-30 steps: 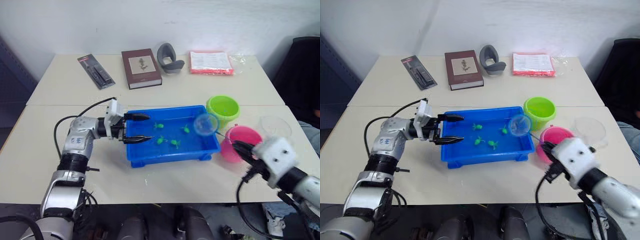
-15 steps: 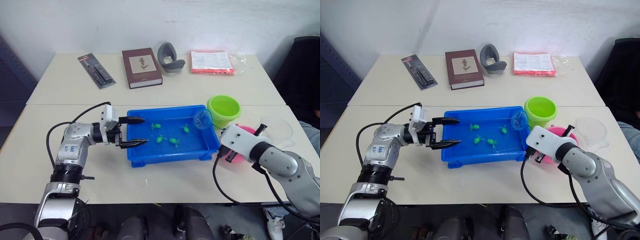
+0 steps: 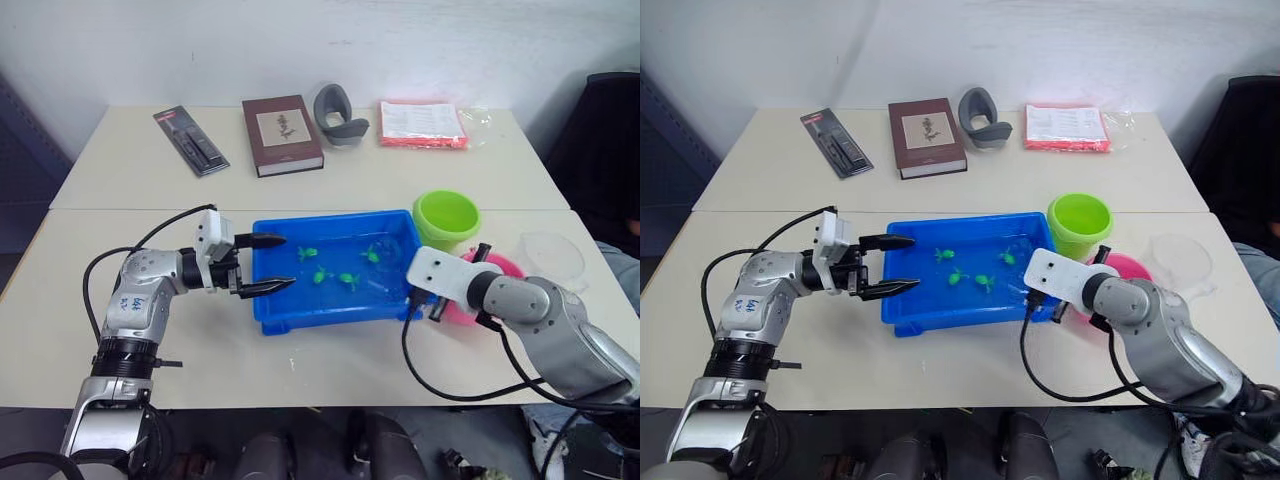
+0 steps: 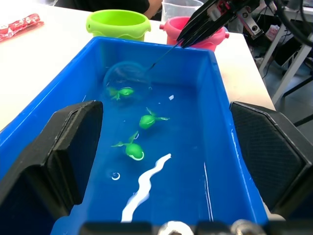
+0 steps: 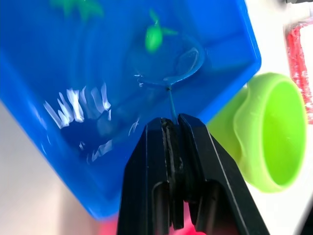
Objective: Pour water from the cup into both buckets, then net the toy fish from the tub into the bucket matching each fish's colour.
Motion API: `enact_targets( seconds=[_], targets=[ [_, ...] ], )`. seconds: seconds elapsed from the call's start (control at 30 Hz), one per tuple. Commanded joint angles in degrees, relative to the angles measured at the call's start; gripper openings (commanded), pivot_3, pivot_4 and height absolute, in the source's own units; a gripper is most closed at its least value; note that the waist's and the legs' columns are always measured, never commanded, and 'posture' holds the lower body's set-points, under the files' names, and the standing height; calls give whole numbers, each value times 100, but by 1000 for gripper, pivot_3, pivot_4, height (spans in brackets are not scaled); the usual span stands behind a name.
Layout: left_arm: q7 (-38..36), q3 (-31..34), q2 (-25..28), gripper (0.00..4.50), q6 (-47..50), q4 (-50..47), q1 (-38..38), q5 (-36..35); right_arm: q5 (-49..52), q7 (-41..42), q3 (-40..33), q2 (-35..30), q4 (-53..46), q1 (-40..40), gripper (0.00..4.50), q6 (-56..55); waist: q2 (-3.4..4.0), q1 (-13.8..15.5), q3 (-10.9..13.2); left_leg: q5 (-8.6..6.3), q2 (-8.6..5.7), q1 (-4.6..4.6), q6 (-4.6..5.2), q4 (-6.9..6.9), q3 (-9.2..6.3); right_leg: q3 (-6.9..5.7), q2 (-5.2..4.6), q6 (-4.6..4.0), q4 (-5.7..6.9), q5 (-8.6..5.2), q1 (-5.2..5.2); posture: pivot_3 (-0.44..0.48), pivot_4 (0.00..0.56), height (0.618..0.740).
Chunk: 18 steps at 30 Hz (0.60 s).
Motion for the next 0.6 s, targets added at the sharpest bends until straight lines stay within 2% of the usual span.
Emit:
enact_targets(
  seconds=[0.03, 0.27, 0.6],
  targets=[
    [78, 143, 103, 4457, 67, -330, 66, -154, 480, -361, -1410, 918, -460, 240, 0, 534, 0, 7, 0, 0, 2, -5, -1, 0, -5, -7, 1, 0, -1, 0, 0, 0, 150, 740],
    [35, 178, 205, 4457, 52, -261, 66, -178, 1484, 11, -2790, 1550, -1401, 1060, 0, 1378, 6, 32, 1, 1, -4, -38, -1, 14, -37, -30, 1, 5, -10, 3, -8, 0, 150, 740],
    [-30, 165, 14, 4457, 100, 48, -392, -311, 2360, -19, -4633, 2201, -2118, 1953, 0, 1014, 7, 29, 1, 1, -8, -36, -1, 13, -33, -26, 7, 5, -7, 3, -7, 0, 150, 740]
  ],
)
